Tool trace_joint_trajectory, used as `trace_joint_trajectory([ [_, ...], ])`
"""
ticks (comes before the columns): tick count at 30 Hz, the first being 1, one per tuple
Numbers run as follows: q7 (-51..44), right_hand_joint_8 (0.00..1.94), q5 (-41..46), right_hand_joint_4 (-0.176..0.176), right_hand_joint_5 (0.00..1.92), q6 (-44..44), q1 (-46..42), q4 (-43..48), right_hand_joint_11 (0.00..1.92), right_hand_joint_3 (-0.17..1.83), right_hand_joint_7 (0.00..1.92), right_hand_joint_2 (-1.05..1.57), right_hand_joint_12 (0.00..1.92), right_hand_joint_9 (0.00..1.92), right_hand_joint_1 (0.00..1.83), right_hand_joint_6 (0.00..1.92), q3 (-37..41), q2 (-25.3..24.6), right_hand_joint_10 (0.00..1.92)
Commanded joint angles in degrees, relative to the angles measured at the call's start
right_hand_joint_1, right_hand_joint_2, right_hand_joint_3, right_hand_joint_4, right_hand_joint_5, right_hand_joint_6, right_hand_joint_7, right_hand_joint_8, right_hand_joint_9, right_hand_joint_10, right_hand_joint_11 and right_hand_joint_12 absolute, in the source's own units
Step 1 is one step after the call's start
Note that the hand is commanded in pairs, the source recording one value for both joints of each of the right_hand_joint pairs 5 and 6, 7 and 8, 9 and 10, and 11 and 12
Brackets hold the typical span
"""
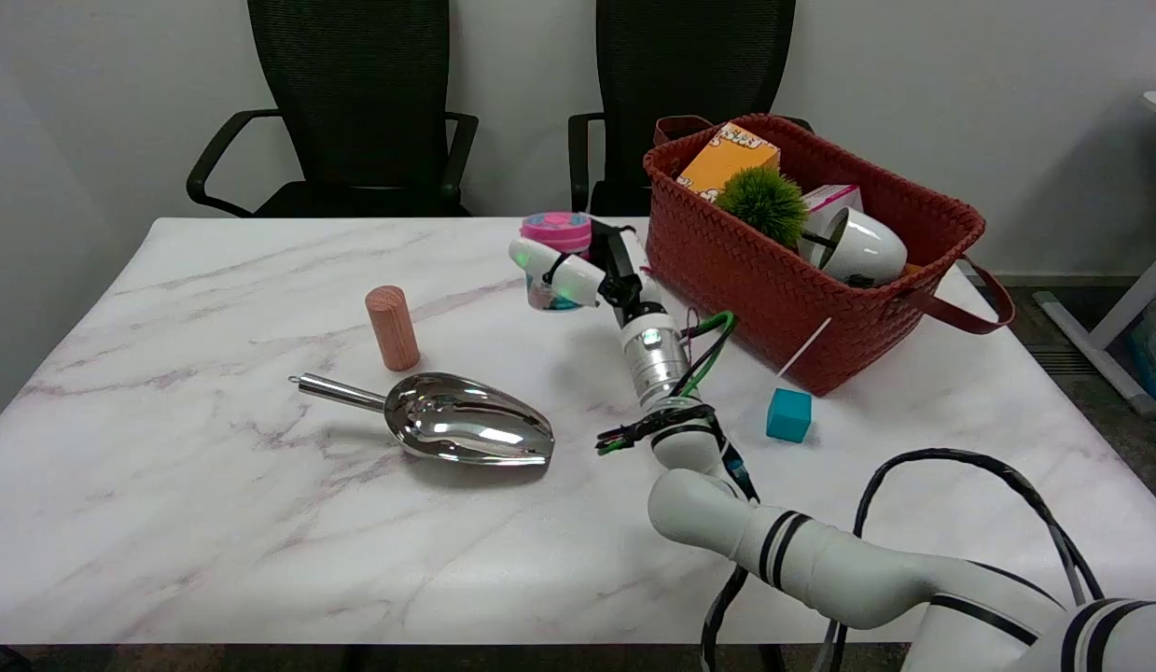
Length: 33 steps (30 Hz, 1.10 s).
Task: Place the pink gum jar into the brown storage basket.
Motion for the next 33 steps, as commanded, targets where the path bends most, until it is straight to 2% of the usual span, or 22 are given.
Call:
trace_joint_trajectory([
  [1,-7.7,1.28,-3.2,0.000,1.23,5.6,-1.7,11.8,0.83,0.00,1.28,1.07,0.83,1.14,1.12,1.23,1.3,4.0,1.14],
  [12,-18.6,1.28,-3.3,0.000,1.21,6.5,-1.6,16.6,0.82,0.01,1.28,1.07,0.82,1.14,1.11,1.21,4.4,5.8,1.14],
  [33,-19.4,1.30,-2.8,0.000,1.20,8.5,-2.0,18.7,0.86,0.01,1.30,1.06,0.86,1.18,1.11,1.20,15.1,14.1,1.18],
])
